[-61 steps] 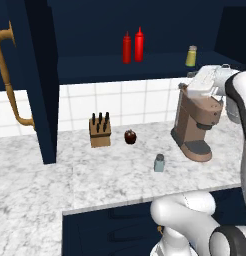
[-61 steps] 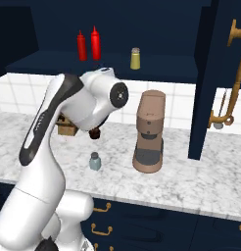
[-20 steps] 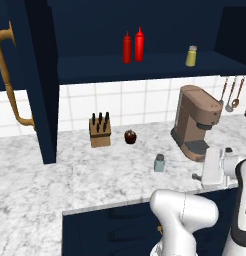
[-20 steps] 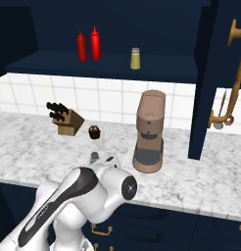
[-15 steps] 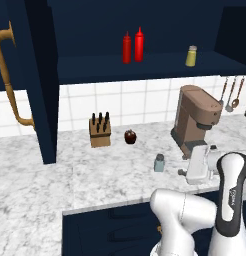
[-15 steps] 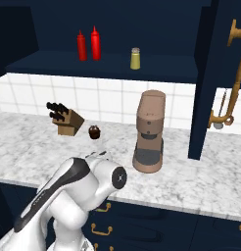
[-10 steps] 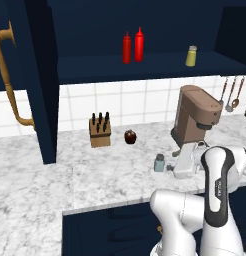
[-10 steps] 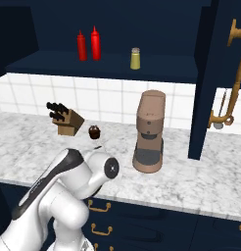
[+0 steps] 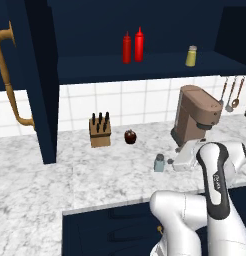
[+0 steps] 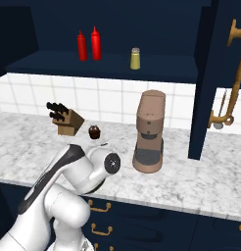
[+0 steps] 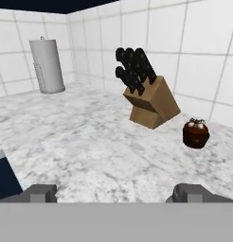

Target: Put the shaker and condiment bottle from the counter next to their counterparts in the cabinet.

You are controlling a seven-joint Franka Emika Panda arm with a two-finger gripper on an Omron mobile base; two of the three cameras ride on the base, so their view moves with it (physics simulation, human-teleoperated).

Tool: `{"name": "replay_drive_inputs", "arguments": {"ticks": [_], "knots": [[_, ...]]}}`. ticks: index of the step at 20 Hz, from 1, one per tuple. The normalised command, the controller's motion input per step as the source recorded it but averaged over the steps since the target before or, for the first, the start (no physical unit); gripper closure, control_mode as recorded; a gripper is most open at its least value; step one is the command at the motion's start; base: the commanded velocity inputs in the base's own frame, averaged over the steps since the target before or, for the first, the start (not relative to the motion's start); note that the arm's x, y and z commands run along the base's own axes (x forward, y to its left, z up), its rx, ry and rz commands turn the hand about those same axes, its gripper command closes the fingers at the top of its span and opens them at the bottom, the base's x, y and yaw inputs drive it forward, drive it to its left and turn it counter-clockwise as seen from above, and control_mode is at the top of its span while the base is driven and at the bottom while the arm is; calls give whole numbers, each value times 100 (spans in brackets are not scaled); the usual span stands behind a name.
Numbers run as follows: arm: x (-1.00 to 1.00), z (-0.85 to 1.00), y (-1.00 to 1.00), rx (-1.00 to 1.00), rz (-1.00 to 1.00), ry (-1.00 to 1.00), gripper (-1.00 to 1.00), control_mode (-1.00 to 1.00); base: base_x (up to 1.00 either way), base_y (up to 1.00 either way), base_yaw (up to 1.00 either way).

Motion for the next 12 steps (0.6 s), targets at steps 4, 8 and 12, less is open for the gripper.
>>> {"name": "replay_drive_inputs", "arguments": {"ticks": [4, 8, 12], "knots": [[19, -75, -41, -3, 10, 4, -100, -100, 0, 0, 0], [5, -11, 2, 2, 1, 10, -100, -100, 0, 0, 0], [16, -18, 6, 4, 6, 0, -100, -100, 0, 0, 0]]}}
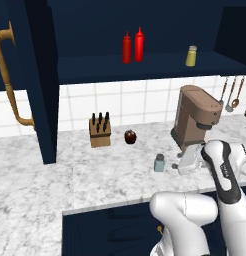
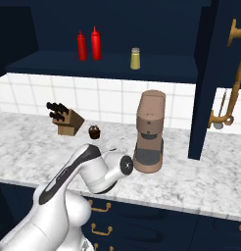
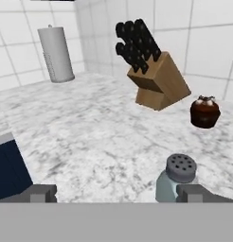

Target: Put the shaker and condiment bottle from the counter next to their counterparts in the cabinet.

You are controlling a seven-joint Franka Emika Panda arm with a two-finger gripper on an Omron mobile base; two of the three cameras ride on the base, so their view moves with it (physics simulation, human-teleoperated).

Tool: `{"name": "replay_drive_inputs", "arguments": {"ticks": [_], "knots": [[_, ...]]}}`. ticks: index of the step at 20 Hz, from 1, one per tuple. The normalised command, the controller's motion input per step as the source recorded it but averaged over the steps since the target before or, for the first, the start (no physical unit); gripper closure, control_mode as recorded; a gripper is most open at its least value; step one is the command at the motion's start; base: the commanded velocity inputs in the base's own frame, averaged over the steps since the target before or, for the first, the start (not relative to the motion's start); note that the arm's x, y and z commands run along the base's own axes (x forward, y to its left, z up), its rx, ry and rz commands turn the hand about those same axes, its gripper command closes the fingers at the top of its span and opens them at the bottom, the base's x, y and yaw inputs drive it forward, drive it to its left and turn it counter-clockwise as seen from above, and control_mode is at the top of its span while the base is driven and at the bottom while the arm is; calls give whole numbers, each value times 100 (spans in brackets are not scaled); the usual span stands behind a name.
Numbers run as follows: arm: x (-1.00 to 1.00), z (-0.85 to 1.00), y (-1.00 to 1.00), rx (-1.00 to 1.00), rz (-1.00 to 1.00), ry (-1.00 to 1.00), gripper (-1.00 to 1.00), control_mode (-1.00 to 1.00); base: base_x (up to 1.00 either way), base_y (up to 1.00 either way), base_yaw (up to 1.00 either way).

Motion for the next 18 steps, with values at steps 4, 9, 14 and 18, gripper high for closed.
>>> {"name": "replay_drive_inputs", "arguments": {"ticks": [4, 9, 14, 18], "knots": [[55, -31, 29, 5, 12, 6, -100, -100, 0, 0, 0], [36, -22, 10, 1, 6, 3, -100, -100, 0, 0, 0], [25, -27, 0, 2, 9, 0, -100, -100, 0, 0, 0], [24, -38, 0, 0, 9, -3, -100, -100, 0, 0, 0]]}}
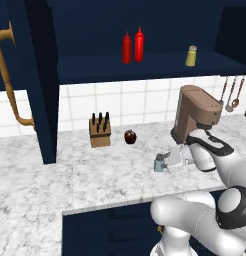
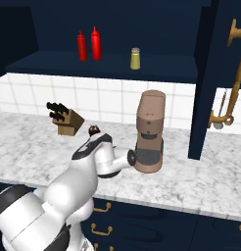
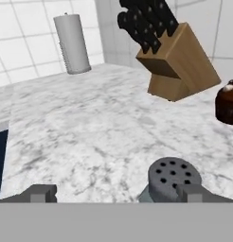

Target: Put the shaker and condiment bottle from the counter next to their counterparts in the cabinet.

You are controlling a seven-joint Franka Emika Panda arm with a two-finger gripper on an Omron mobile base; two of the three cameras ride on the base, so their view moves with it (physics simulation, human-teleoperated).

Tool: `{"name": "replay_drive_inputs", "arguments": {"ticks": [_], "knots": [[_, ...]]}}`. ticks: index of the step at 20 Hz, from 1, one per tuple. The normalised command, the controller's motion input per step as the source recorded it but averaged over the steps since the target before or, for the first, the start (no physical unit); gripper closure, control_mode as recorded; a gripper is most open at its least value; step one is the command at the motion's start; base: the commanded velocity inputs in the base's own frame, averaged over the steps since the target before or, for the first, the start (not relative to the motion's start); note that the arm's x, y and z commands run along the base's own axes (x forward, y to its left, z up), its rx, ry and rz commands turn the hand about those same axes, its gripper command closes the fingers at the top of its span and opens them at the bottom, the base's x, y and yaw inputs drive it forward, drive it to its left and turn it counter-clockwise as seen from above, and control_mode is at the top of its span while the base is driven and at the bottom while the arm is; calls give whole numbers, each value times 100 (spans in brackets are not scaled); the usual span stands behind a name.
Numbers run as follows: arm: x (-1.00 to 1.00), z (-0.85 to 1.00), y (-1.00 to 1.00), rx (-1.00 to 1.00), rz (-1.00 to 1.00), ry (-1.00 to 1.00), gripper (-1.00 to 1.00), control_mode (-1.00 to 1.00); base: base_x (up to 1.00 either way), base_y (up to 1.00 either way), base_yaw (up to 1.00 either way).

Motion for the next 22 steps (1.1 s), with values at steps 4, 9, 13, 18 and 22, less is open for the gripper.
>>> {"name": "replay_drive_inputs", "arguments": {"ticks": [4, 9, 13, 18, 22], "knots": [[32, -31, 0, 0, 5, -6, -100, -100, 0, 0, 0], [30, -15, 0, 0, 2, -6, -100, -100, 0, 0, 0], [24, -13, 0, 0, 2, -5, -100, -100, 0, 0, 0], [11, -31, 0, 0, 1, -7, -100, -100, 0, 0, 0], [12, -58, 0, 0, 0, -6, -100, -100, 0, 0, 0]]}}
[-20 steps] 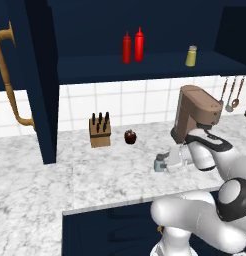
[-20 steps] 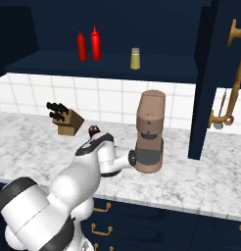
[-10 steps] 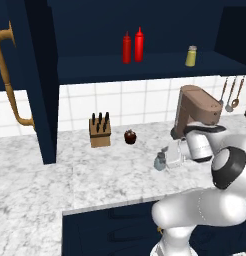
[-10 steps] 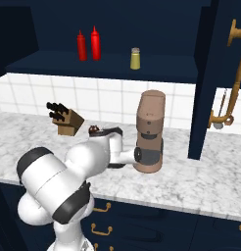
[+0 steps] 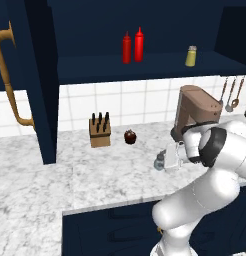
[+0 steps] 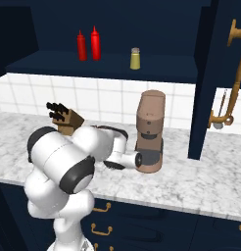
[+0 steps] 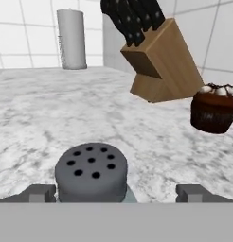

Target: Put the shaker and condiment bottle from the counter next to their counterparts in the cabinet.

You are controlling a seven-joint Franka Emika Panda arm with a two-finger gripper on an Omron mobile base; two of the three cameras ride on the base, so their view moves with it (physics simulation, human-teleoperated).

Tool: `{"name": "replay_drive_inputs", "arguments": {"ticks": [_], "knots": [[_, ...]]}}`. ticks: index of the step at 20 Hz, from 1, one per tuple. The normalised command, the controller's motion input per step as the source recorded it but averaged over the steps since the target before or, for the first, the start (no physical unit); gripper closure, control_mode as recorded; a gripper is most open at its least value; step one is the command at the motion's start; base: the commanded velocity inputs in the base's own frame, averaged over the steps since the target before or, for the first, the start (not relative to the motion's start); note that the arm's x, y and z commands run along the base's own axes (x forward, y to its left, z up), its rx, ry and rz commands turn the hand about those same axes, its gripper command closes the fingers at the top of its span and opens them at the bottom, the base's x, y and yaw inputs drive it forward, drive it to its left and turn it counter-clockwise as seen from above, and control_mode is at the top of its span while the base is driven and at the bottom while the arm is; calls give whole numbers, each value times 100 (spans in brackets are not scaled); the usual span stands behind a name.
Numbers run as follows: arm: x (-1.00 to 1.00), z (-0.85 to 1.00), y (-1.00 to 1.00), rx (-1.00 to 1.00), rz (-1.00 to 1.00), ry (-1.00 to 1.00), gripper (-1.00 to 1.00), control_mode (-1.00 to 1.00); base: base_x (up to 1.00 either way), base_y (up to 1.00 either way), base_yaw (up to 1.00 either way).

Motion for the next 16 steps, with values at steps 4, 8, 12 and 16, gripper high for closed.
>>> {"name": "replay_drive_inputs", "arguments": {"ticks": [4, 8, 12, 16], "knots": [[26, -50, 11, 0, 0, -5, 100, -100, 0, 0, 0], [22, -42, 13, 0, 0, -6, 100, -100, 0, 0, 0], [5, -5, 2, 2, 0, 0, 100, -100, 0, 0, 0], [0, 31, 0, 1, 0, 0, 100, -100, 0, 0, 0]]}}
